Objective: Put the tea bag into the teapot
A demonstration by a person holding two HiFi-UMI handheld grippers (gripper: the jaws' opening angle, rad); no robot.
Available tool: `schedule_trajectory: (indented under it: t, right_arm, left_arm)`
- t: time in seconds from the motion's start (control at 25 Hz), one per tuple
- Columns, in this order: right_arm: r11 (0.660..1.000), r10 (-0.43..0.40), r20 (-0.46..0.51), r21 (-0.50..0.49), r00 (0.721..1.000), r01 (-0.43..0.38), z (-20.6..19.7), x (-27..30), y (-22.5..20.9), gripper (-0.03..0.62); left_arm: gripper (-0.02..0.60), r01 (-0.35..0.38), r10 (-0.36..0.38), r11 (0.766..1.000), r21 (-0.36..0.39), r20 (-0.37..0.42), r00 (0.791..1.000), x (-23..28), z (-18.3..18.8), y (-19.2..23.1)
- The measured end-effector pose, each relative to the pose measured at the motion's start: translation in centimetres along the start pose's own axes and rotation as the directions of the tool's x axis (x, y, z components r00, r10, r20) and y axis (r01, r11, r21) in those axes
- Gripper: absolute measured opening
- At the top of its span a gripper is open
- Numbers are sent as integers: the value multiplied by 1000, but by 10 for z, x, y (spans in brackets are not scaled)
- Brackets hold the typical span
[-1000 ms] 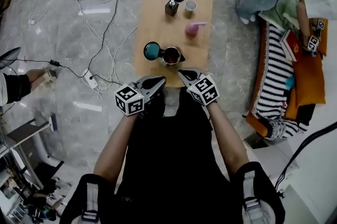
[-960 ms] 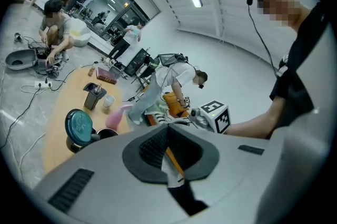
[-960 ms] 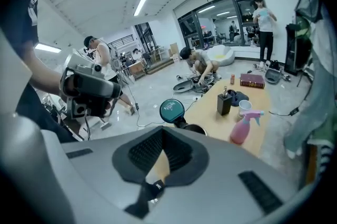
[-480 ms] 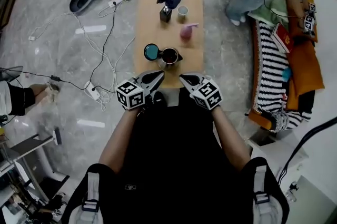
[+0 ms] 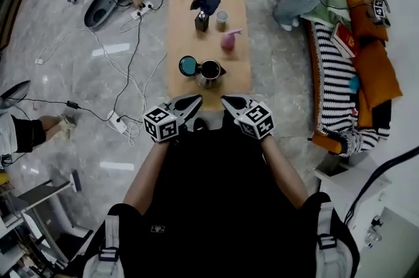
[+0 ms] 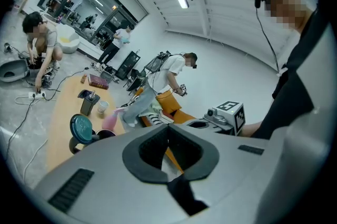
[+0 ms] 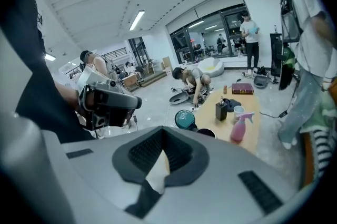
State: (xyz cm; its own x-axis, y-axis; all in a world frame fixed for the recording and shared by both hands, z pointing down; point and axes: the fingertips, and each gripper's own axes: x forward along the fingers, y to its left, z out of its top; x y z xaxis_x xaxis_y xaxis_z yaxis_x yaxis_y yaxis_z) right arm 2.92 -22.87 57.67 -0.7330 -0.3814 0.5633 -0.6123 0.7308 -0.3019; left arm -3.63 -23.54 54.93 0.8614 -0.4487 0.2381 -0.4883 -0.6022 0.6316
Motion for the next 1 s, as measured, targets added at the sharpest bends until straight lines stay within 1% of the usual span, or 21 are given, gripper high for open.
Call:
schedule_trajectory:
  t: [0.28, 0.52, 0.68, 1.0]
  right_arm:
    - [999, -12, 11, -36, 1000, 12, 3, 4, 6, 6]
    - [999, -19, 20, -28, 1000, 19, 3, 3, 8, 6]
    - [1000, -8, 35, 18, 999, 7, 5, 3, 5, 6]
    - [1000, -14, 28, -11, 1000, 14, 6, 3, 3, 6]
  left_arm:
    - [11, 8, -8, 999, 31, -4, 1000, -11, 5, 2]
    - [11, 20, -19, 999, 43, -22, 1000, -11, 6, 4]
    - [11, 20, -18, 999, 48, -29, 999, -9, 8, 6]
    - [11, 20, -19, 999, 41, -25, 1000, -5, 10, 7]
